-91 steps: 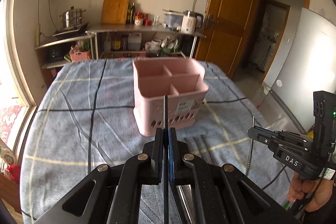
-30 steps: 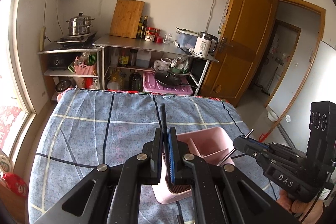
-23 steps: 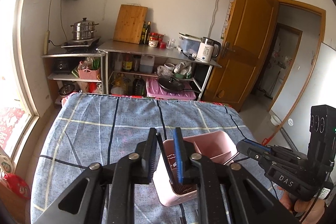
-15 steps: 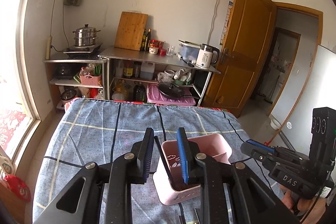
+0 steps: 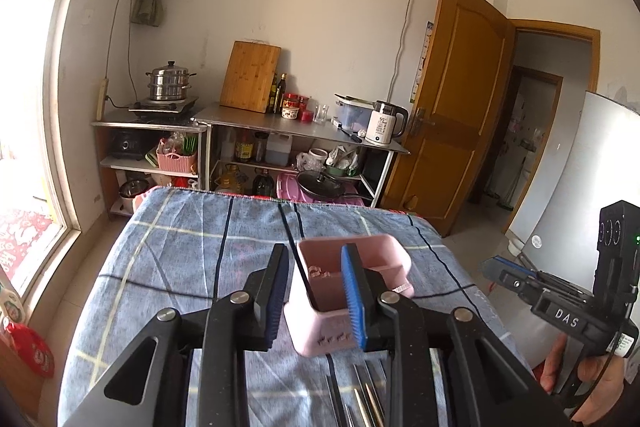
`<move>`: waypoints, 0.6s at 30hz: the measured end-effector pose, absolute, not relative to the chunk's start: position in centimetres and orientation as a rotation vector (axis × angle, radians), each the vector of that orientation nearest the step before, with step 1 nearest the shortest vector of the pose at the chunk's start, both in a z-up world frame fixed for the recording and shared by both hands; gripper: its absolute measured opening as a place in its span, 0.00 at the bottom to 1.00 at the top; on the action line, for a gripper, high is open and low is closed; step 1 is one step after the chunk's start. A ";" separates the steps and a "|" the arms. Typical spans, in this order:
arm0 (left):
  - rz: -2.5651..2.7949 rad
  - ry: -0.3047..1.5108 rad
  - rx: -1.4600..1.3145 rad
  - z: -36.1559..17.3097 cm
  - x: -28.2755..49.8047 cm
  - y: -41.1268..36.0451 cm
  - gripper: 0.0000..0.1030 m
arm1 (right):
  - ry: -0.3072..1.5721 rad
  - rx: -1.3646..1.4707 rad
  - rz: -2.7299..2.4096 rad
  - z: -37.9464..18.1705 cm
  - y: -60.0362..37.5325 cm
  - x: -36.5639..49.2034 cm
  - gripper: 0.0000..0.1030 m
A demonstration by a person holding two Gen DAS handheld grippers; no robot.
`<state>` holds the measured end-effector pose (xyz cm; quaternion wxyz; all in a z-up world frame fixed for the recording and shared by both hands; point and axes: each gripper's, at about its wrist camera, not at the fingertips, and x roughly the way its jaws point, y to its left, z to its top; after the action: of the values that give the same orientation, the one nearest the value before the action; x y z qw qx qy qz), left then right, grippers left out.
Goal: Organize utensils
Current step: 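Lower the chopsticks into the basket and open both tools, then move both tools back over the row of chopsticks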
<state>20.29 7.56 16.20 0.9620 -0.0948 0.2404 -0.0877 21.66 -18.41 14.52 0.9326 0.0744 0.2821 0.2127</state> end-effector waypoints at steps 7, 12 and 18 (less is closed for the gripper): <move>-0.177 0.486 -0.185 13.5 15.0 6.6 0.40 | 0.587 0.152 0.406 12.4 -19.8 16.8 0.16; -0.173 0.503 -0.165 11.2 11.8 6.0 0.41 | 0.624 0.148 0.375 10.1 -20.6 13.9 0.16; -0.172 0.492 -0.153 9.2 8.2 5.5 0.42 | 0.633 0.141 0.352 8.1 -21.3 10.5 0.16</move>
<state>8.18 5.53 9.23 0.9634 -0.0758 0.2428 -0.0849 10.46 -21.27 8.09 0.9327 0.0687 0.3092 0.1722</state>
